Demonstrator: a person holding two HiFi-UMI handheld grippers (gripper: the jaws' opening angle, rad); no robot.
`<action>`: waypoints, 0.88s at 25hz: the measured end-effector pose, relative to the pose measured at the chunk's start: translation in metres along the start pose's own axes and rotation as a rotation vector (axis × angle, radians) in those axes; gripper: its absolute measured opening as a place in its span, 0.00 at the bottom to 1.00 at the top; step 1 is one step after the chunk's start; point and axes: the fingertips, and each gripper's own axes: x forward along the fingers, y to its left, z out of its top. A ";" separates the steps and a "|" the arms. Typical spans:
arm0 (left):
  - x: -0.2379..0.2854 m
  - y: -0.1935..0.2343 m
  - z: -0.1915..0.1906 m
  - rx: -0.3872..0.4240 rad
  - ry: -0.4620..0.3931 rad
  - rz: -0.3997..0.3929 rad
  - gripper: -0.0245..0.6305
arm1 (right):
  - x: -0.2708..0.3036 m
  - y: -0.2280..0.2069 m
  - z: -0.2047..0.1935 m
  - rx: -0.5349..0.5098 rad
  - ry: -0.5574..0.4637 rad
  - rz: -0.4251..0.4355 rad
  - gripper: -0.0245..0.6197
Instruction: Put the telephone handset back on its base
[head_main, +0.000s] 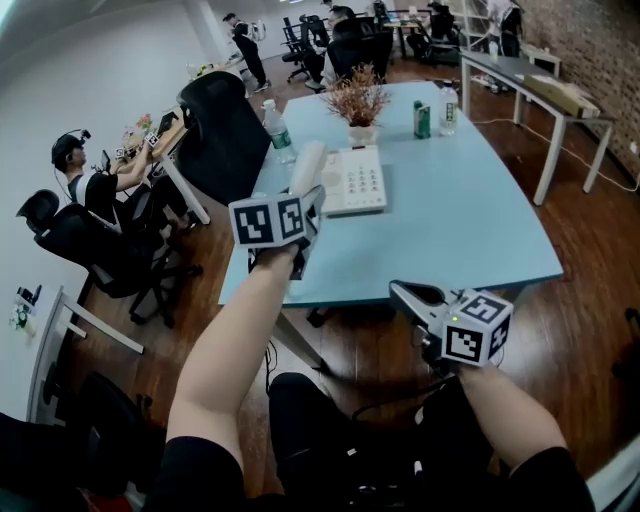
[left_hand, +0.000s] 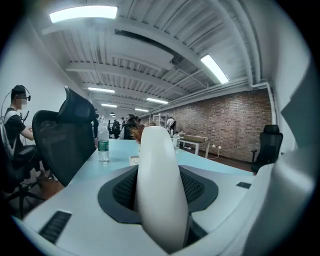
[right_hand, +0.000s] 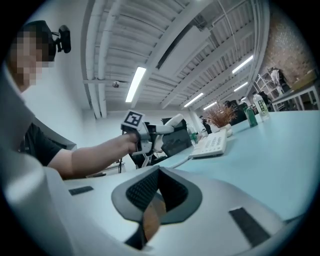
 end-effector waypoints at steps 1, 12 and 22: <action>0.020 0.010 0.002 -0.017 0.019 0.026 0.35 | 0.002 -0.005 0.001 0.010 -0.011 -0.003 0.06; 0.163 0.075 -0.015 -0.146 0.167 0.193 0.35 | 0.004 -0.027 -0.032 0.011 0.036 -0.042 0.06; 0.192 0.080 -0.034 -0.150 0.208 0.223 0.35 | 0.010 -0.038 -0.038 0.059 0.044 -0.035 0.06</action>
